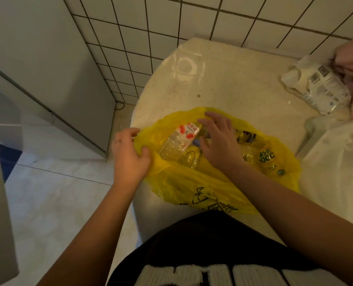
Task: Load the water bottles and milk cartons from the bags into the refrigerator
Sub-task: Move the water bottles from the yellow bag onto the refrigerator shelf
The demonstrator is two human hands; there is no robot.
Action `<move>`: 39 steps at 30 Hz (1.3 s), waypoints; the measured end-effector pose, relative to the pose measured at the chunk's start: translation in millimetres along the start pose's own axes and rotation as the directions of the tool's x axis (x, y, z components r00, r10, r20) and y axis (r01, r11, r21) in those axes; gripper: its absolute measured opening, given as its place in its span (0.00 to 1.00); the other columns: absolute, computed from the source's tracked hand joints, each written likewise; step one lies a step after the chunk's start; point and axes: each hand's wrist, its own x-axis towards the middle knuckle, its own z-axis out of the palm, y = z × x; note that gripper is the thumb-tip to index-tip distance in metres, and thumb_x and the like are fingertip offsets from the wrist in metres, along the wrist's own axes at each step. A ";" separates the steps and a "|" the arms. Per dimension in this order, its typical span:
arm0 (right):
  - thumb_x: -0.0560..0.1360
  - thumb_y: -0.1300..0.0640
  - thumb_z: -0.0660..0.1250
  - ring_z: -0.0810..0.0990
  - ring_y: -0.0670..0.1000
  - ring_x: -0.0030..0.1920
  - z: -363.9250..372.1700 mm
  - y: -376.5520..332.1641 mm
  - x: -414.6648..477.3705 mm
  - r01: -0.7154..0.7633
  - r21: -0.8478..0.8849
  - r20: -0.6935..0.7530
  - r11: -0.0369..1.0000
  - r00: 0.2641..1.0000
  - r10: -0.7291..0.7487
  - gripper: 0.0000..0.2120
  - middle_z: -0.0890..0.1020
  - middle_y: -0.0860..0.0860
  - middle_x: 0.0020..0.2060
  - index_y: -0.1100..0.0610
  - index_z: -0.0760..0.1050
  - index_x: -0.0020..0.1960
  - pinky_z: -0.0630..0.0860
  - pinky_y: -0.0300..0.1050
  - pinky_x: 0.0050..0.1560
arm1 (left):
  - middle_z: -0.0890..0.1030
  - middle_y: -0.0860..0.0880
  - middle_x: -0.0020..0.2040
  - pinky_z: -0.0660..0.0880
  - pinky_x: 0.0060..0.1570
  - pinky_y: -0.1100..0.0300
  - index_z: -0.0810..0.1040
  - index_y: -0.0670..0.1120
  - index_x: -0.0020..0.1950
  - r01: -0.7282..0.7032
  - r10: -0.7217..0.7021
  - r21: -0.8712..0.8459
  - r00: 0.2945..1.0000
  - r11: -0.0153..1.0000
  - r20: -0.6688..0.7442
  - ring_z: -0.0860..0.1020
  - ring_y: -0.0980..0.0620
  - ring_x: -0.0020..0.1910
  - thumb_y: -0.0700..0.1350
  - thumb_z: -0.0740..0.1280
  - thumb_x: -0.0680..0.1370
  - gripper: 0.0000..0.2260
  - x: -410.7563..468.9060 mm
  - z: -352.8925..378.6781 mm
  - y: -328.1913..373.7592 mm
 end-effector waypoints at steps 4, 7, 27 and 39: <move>0.75 0.60 0.68 0.76 0.51 0.58 2.9 -1.8 -38.6 -0.049 0.055 0.231 0.997 0.972 0.035 0.15 0.77 0.51 0.59 0.54 0.77 0.61 0.78 0.51 0.56 | 0.71 0.53 0.61 0.67 0.56 0.65 0.74 0.52 0.61 -0.256 0.244 0.019 0.938 0.966 0.246 0.71 0.56 0.60 0.48 0.71 0.75 0.16 -7.8 13.1 30.6; 0.75 0.56 0.69 0.74 0.53 0.62 11.0 1.2 -48.8 -0.194 0.023 0.366 0.981 0.915 0.172 0.24 0.72 0.51 0.66 0.50 0.70 0.70 0.74 0.53 0.62 | 0.69 0.49 0.66 0.70 0.62 0.55 0.70 0.53 0.68 -0.214 0.138 0.168 0.915 0.962 0.379 0.70 0.47 0.65 0.52 0.74 0.73 0.25 -3.6 32.3 37.7; 0.76 0.49 0.66 0.77 0.53 0.42 31.8 -26.5 19.6 -0.731 0.081 0.486 0.678 0.622 0.613 0.12 0.77 0.53 0.40 0.58 0.72 0.47 0.68 0.43 0.32 | 0.73 0.44 0.63 0.77 0.53 0.43 0.67 0.46 0.65 0.026 -0.145 0.340 0.933 0.940 0.330 0.75 0.41 0.59 0.61 0.75 0.67 0.35 -18.5 23.8 2.3; 0.75 0.49 0.67 0.75 0.53 0.41 31.0 -29.4 19.6 -0.786 0.191 0.565 0.589 0.578 0.589 0.14 0.75 0.53 0.38 0.60 0.71 0.49 0.70 0.46 0.39 | 0.76 0.47 0.57 0.77 0.45 0.52 0.70 0.46 0.61 0.119 -0.213 0.267 0.909 0.956 0.358 0.77 0.45 0.52 0.58 0.76 0.64 0.32 -19.5 14.4 -2.7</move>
